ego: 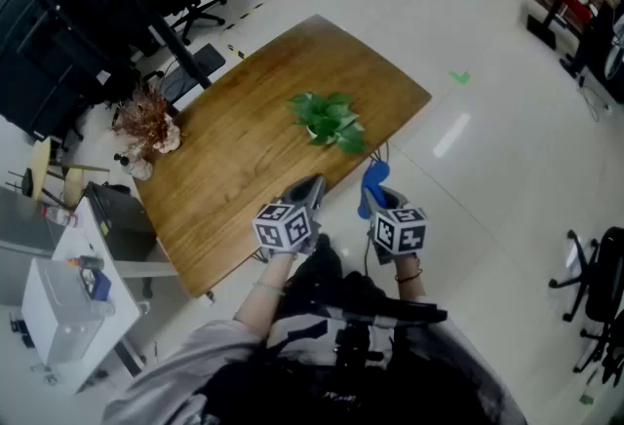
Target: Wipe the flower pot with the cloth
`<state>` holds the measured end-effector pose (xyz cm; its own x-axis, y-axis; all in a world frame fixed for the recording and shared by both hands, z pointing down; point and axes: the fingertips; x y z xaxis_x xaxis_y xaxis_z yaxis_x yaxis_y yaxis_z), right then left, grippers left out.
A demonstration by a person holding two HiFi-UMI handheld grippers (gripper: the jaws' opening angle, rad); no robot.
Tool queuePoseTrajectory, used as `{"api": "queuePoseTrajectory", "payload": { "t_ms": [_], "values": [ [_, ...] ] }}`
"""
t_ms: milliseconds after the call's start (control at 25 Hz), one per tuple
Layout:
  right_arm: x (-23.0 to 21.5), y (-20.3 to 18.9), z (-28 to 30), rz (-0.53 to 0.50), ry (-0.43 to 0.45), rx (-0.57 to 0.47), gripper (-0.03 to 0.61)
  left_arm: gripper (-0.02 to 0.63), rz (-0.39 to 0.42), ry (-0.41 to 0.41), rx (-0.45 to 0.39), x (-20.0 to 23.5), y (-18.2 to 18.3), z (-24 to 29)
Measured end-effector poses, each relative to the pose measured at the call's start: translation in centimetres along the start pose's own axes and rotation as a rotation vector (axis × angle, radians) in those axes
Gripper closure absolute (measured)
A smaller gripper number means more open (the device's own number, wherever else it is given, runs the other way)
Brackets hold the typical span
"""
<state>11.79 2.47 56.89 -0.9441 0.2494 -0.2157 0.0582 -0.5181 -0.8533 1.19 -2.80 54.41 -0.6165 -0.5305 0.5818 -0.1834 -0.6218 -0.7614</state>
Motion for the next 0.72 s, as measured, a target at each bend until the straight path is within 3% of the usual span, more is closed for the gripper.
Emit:
{"api": "queuePoseTrajectory", "payload": {
  "t_ms": [600,720],
  "values": [
    [-7.2,3.6,4.0,-0.069,-0.057,0.038,0.518,0.609,-0.040,0.045,0.039,4.9,2.4,5.5],
    [-8.2,4.6,5.4,-0.102,-0.032,0.043,0.518,0.609,-0.059,0.048,0.057,6.1,2.7,6.6]
  ]
}}
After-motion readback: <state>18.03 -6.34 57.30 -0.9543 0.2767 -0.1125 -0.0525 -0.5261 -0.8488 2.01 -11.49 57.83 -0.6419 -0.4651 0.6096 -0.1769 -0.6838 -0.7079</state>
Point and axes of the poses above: the fingertips, and each gripper's own axes: z forward along the fingers, x to its left, y out of its top, and after that the axes turned 11 degrees about -z, right-handed
